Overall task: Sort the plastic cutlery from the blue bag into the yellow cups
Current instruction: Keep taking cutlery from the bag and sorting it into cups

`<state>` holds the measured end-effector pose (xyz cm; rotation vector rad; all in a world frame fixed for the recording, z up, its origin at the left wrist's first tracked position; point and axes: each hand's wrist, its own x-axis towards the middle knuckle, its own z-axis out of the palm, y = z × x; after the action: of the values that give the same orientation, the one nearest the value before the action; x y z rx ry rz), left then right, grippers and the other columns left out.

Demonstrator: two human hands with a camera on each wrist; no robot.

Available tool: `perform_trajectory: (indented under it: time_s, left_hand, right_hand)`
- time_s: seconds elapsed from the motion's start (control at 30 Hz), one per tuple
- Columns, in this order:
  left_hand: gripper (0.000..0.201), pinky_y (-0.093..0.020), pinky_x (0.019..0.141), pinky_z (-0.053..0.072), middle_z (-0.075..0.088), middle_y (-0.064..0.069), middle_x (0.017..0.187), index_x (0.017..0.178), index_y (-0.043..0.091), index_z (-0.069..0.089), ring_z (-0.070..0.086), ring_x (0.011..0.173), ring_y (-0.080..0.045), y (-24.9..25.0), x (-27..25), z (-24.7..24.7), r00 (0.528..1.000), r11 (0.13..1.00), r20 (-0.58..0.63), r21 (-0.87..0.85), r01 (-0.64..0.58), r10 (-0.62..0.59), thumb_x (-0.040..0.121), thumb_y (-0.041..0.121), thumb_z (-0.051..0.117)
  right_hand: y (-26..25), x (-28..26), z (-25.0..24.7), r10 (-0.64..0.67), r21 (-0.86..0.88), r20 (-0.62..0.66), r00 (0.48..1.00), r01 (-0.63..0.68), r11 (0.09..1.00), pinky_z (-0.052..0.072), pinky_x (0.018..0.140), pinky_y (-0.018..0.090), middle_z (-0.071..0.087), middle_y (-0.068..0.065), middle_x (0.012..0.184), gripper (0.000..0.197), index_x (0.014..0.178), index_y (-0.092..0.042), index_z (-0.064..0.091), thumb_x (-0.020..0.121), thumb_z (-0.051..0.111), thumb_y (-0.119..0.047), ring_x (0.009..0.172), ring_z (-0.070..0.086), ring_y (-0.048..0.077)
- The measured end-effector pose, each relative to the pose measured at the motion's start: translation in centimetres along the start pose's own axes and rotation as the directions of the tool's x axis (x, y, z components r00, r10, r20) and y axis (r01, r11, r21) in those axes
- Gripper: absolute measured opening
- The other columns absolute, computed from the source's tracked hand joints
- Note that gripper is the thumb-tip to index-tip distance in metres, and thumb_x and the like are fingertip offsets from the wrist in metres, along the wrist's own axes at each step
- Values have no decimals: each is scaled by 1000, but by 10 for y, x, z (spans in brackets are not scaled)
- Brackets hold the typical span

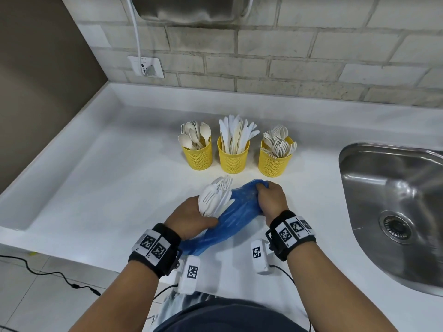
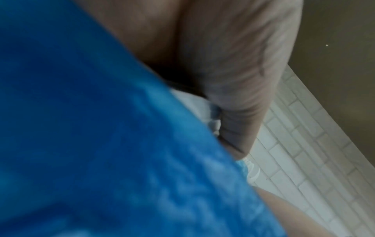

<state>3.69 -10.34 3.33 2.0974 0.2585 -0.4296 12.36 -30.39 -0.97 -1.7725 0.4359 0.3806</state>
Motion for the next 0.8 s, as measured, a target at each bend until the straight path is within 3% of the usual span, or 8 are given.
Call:
perform_trajectory:
  time_s: [0.03, 0.1, 0.2, 0.27, 0.4, 0.53, 0.67, 0.8]
  left_hand:
    - [32, -21, 68, 47, 70, 10, 94, 104, 28, 65, 64, 88, -11, -1, 0, 0, 1000, 1000, 6, 17, 6, -6, 79, 11, 75]
    - [36, -21, 68, 47, 70, 10, 96, 109, 25, 65, 65, 89, -9, -2, 0, 1, 1000, 1000, -11, -21, 17, -18, 79, 9, 74]
    - [37, -18, 67, 47, 70, 13, 92, 108, 26, 64, 64, 85, -4, -1, -1, 0, 1000, 995, -11, -95, 21, -22, 79, 5, 73]
    - [36, -17, 68, 48, 72, 13, 90, 107, 26, 66, 65, 82, -2, -3, -2, -3, 1000, 994, 23, -105, 19, -17, 79, 3, 73]
    - [41, -18, 73, 50, 76, 16, 92, 107, 28, 68, 69, 83, 2, -5, -3, -4, 997, 990, 71, -139, 36, -26, 75, 6, 80]
    - [35, -19, 68, 49, 75, 12, 89, 101, 23, 70, 66, 80, -1, -4, 1, 1, 998, 992, -38, -122, 38, -43, 73, 9, 84]
    - [20, -21, 62, 50, 74, 5, 83, 89, 19, 72, 67, 74, -11, -5, 2, 3, 977, 974, -195, -220, 47, -91, 76, 6, 78]
    - [19, -19, 61, 53, 76, 1, 84, 91, 18, 73, 70, 77, -14, -7, 2, 0, 959, 926, -244, -375, 41, -142, 80, 3, 76]
  right_hand:
    - [-4, -1, -3, 41, 74, 57, 998, -45, 996, 58, 93, 55, 73, 13, 104, 15, 91, -19, 68, 92, 55, -24, 101, 69, 37]
    - [-9, -8, -7, 88, 133, 253, 964, -125, 983, 60, 86, 50, 77, 14, 105, 22, 108, -16, 71, 93, 64, -32, 98, 73, 34]
    - [-10, -18, -9, -12, 98, 407, 913, -31, 995, 60, 83, 44, 77, 17, 106, 23, 112, -7, 72, 93, 73, -20, 97, 74, 30]
    - [-8, -17, -8, -56, 185, 357, 933, -12, 983, 62, 76, 39, 76, 19, 101, 12, 106, -2, 71, 95, 69, -7, 89, 74, 29]
    - [-10, -16, -1, -17, 247, 303, 953, -61, 967, 59, 67, 35, 75, 13, 92, 10, 105, -5, 69, 99, 61, -6, 82, 72, 24]
    - [-7, -19, 7, 36, 260, 306, 951, -120, 958, 59, 73, 39, 73, 14, 99, 17, 107, -8, 69, 103, 52, -9, 88, 71, 26]
    - [-7, -20, 7, 43, 280, 287, 957, -126, 952, 59, 72, 39, 74, 11, 101, 21, 103, -13, 68, 103, 48, -8, 91, 71, 25]
    - [-2, -15, 7, 92, 246, 222, 971, -147, 958, 59, 68, 39, 71, 17, 115, 25, 121, -8, 64, 103, 47, -10, 97, 69, 28]
